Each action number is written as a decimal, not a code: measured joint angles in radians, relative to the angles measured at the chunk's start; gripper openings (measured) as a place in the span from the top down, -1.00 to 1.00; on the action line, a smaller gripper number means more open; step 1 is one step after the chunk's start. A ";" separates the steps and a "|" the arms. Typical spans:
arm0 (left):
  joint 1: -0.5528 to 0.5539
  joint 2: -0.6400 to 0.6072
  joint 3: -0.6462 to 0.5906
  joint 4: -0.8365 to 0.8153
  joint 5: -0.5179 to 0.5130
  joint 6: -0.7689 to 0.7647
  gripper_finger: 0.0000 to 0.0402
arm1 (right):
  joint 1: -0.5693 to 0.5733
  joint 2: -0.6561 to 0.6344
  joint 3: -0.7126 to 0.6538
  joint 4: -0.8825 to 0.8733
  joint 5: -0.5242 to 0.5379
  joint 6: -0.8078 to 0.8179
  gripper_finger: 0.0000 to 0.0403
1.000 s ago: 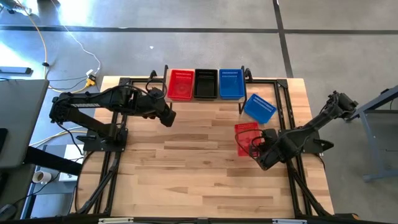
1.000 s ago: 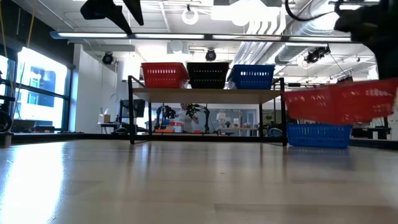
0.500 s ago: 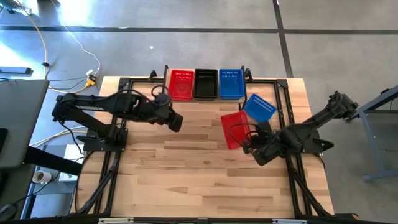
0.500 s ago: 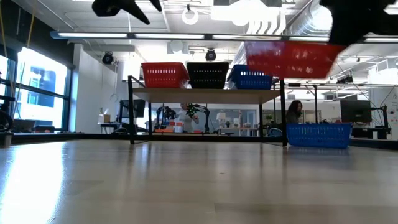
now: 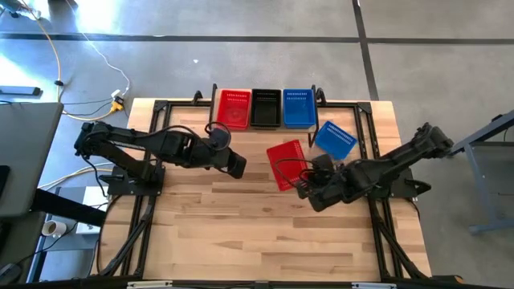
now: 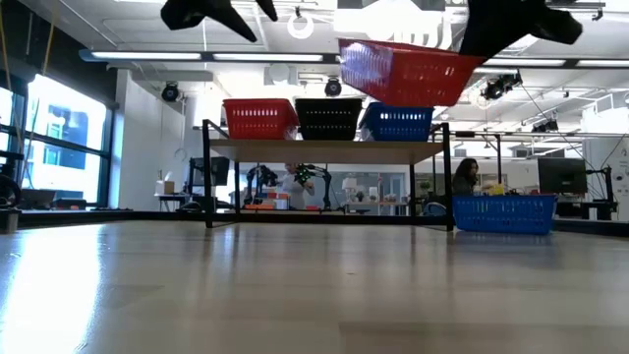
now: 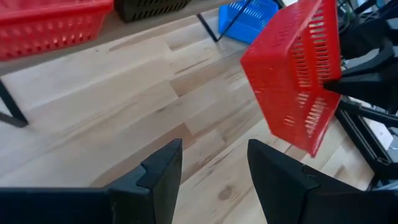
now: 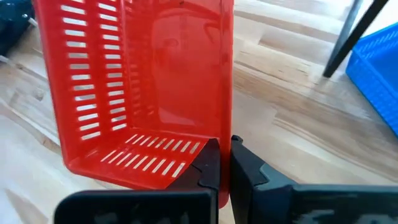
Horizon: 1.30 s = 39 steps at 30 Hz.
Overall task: Stack baskets on shelf by color
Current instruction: Stack the red bin on top of the red bins on the shelf
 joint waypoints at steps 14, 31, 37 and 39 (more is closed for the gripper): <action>-0.029 0.002 0.000 0.006 -0.022 -0.026 0.14 | -0.027 0.255 0.194 0.004 0.037 -0.052 1.00; -0.044 0.005 0.000 0.003 -0.035 -0.041 0.14 | -0.069 0.336 0.311 0.118 0.103 -0.141 1.00; -0.043 0.005 0.000 -0.005 -0.049 -0.041 0.14 | -0.070 0.336 0.311 0.157 0.113 -0.154 1.00; -0.038 0.005 0.000 -0.006 -0.049 -0.041 0.14 | -0.070 0.336 0.311 0.166 0.116 -0.154 1.00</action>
